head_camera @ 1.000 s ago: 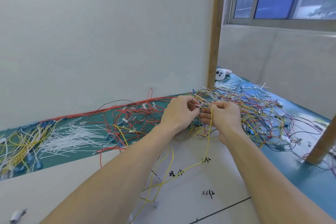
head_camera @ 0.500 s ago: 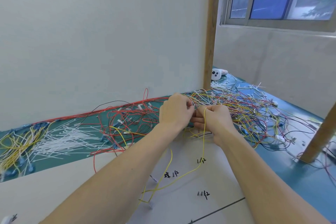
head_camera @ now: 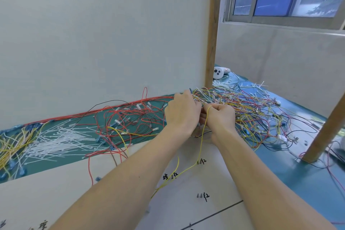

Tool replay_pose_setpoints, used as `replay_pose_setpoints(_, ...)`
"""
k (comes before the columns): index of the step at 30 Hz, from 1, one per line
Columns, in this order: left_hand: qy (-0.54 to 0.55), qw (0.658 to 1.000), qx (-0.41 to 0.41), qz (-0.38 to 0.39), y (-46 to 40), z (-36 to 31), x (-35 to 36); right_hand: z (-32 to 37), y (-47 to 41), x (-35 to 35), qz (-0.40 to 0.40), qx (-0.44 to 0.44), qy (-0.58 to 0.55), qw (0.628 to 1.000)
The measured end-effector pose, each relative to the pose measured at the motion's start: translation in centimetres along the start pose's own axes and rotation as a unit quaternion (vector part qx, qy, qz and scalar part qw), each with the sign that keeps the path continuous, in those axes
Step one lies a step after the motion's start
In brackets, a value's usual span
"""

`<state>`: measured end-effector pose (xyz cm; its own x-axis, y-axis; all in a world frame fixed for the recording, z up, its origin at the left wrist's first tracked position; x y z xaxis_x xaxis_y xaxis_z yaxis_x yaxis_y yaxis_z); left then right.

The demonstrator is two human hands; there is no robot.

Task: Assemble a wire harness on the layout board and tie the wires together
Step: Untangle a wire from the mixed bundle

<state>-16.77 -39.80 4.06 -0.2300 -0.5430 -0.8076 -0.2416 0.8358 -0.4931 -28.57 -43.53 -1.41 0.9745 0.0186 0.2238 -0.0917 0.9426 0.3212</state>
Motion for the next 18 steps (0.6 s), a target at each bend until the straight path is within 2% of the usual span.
replay_pose_setpoints(3,-0.103,0.994,0.028,0.038,-0.3,-0.6,0.4,0.1,0.0,0.0,-0.005,-0.006,0.021,1.000)
replay_pose_setpoints(6,-0.130,0.987,0.034,0.093,-1.0,-0.3,0.8,0.3,0.3,0.3,0.000,-0.021,0.049,0.999)
replay_pose_setpoints(8,-0.106,0.989,0.026,0.097,-1.4,-0.1,0.7,0.3,0.3,0.5,0.004,-0.014,0.040,0.999)
replay_pose_setpoints(14,0.020,0.999,0.025,0.015,-1.0,0.3,-0.5,0.2,0.3,0.6,0.026,-0.011,-0.036,0.999)
replay_pose_setpoints(18,0.153,0.988,-0.021,-0.021,-0.4,1.3,-0.6,0.2,0.2,0.7,0.039,-0.007,-0.092,0.995)
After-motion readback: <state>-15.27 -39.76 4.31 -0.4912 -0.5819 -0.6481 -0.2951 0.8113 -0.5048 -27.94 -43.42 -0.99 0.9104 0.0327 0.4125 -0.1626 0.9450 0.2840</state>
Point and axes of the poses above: each hand's wrist, its own y-axis away from the middle knuckle, its own x-axis out of the palm, z = x × y, the point moved 7 cm from there along -y, towards the middle knuckle, and after that the axes turned 14 degrees about x, right-handed, at the moved point
